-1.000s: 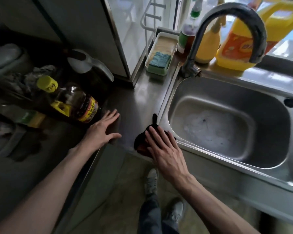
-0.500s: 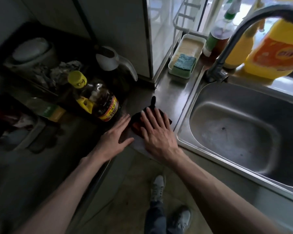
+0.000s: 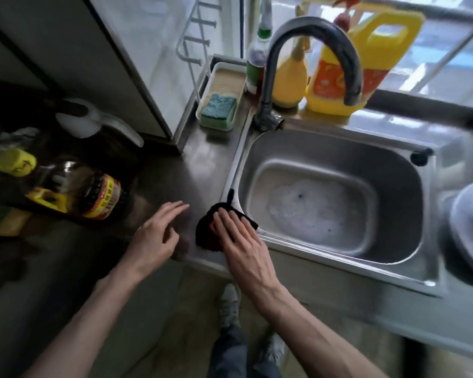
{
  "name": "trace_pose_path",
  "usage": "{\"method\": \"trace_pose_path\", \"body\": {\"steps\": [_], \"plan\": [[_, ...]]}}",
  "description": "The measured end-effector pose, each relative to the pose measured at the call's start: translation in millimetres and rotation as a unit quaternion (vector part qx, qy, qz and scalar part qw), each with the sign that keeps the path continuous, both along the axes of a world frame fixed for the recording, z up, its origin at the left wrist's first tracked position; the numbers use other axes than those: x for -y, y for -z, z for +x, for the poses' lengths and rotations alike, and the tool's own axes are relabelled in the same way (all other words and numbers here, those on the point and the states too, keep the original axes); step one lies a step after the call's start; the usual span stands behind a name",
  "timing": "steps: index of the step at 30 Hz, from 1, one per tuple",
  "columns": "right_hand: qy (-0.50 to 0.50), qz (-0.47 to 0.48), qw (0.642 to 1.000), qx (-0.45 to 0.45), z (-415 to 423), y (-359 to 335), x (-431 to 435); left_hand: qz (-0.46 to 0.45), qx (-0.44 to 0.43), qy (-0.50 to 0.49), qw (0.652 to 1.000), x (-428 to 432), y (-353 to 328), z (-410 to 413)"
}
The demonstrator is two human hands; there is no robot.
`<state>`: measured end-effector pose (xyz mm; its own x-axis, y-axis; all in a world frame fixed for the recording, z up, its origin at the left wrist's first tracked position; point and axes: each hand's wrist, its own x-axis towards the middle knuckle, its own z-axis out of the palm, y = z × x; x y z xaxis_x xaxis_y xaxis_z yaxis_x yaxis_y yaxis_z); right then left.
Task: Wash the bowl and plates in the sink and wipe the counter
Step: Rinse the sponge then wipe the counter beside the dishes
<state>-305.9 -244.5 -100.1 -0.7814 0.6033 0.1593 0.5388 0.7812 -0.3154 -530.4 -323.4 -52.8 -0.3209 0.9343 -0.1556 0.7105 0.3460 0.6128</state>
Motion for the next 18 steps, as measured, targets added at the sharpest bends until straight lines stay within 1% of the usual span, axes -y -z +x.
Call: {"method": "trace_pose_path", "body": {"steps": [2, 5, 7, 10, 12, 14, 18], "plan": [[0.038, -0.021, 0.999, 0.000, 33.7, -1.4, 3.1, 0.011, -0.005, 0.035, 0.999, -16.8, 3.6, 17.8], [0.071, -0.022, 0.997, -0.009, 93.3, 1.0, -8.4, -0.049, -0.020, 0.074, 0.996, -40.0, 18.9, 38.7], [0.090, -0.016, 0.996, -0.018, 137.1, 6.7, -15.0, -0.076, -0.066, 0.081, 0.992, -49.0, 31.2, 50.5], [0.119, -0.004, 0.993, -0.014, 179.6, 9.9, -20.1, -0.082, -0.116, 0.086, 0.986, -51.9, 39.9, 59.8], [0.135, -0.007, 0.991, -0.014, 177.0, 3.2, -21.1, -0.088, -0.119, 0.090, 0.985, -51.6, 40.9, 58.9], [0.120, -0.017, 0.992, -0.019, 154.0, -5.3, -20.4, -0.092, -0.106, 0.087, 0.986, -51.5, 40.8, 57.6], [0.068, -0.033, 0.997, -0.033, 70.8, -7.2, -15.7, -0.082, -0.077, 0.088, 0.990, -51.7, 40.5, 53.2]]}}
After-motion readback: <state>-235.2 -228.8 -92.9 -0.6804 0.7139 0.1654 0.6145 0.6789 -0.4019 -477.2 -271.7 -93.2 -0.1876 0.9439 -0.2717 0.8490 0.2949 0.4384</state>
